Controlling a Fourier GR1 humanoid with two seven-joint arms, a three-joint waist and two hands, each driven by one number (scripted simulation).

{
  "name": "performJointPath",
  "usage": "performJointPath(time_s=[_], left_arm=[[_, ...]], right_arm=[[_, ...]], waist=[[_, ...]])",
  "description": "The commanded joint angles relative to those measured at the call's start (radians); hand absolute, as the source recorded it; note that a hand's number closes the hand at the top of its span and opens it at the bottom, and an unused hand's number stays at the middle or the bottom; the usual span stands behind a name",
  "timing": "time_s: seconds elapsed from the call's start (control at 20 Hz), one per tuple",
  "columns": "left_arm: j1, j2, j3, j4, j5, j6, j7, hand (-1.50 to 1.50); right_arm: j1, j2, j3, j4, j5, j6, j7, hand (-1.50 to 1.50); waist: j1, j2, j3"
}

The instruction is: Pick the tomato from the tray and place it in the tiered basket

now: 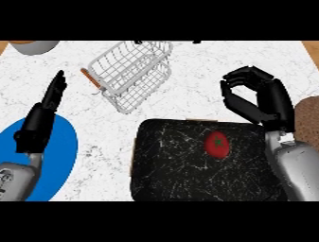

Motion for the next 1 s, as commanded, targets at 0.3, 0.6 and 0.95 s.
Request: performJointPath(time_s=[0.3, 0.6, 0.95], left_arm=[[0.077, 0.057, -0.071, -0.194, -0.106, -0.025, 0.096, 0.00], [0.093, 0.057, -0.077, -0.159, -0.116, -0.021, 0.062, 0.00], [0.082, 0.054, -0.070, -0.146, -0.125, -0.018, 0.067, 0.00]], right_arm=[[-0.012, 0.044, 0.147, -0.170, 0.387, -0.276, 0.390, -1.50], [-0.051, -0.111, 0.275, -0.084, 0.464, 0.035, 0.765, -1.50], [-0.233, -0.173, 0.344, -0.172, 0.456, 0.374, 1.212, -1.50]], waist=[[0.011, -0.002, 0.005], [0.002, -0.016, -0.004], [-0.003, -0.013, -0.003]])
